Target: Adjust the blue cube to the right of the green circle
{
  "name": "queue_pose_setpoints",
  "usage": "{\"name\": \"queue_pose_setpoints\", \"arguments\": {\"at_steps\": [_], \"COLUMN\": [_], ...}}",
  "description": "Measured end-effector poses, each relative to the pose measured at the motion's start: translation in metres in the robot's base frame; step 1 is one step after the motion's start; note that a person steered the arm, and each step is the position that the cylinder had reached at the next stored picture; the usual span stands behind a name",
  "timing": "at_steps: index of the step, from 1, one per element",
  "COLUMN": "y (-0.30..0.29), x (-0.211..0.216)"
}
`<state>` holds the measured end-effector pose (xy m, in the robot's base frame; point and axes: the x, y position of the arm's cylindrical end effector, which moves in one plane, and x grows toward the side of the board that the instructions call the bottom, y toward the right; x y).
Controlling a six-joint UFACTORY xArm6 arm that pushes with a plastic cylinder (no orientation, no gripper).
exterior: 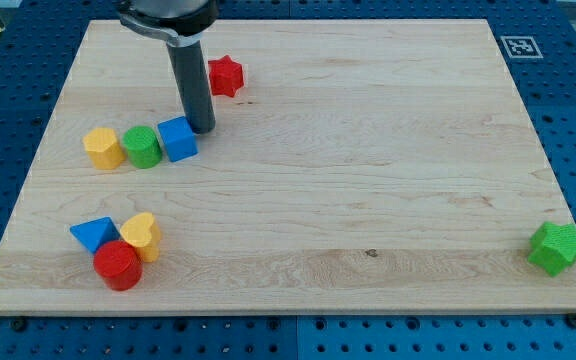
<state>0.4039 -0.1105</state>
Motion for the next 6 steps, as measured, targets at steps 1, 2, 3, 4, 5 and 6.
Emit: {"name": "queue_pose_setpoints", "arguments": {"at_steps": [1, 2, 3, 4, 5, 6], "y": [0.001, -0.023, -0.043, -0.039, -0.022, -0.015], "x": [-0.031, -0.033, -0.021, -0.01, -0.009, -0.007]}}
